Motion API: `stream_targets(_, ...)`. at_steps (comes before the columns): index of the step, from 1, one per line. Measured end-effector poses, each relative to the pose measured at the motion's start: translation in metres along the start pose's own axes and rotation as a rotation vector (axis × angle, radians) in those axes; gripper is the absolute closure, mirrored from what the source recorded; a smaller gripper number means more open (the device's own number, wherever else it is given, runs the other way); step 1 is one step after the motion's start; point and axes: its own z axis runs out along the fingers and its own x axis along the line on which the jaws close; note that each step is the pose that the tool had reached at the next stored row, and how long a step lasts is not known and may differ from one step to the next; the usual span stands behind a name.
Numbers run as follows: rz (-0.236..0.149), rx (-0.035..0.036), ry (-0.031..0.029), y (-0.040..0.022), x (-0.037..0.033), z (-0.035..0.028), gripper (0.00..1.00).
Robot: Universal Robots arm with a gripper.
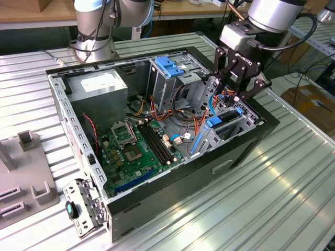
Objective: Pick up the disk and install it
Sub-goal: 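Insert the first disk wire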
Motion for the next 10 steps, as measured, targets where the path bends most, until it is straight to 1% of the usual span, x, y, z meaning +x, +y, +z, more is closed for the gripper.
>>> stream_targets(10, 0.0, 0.0, -0.0001, -0.0004, 0.0, 0.0, 0.51)
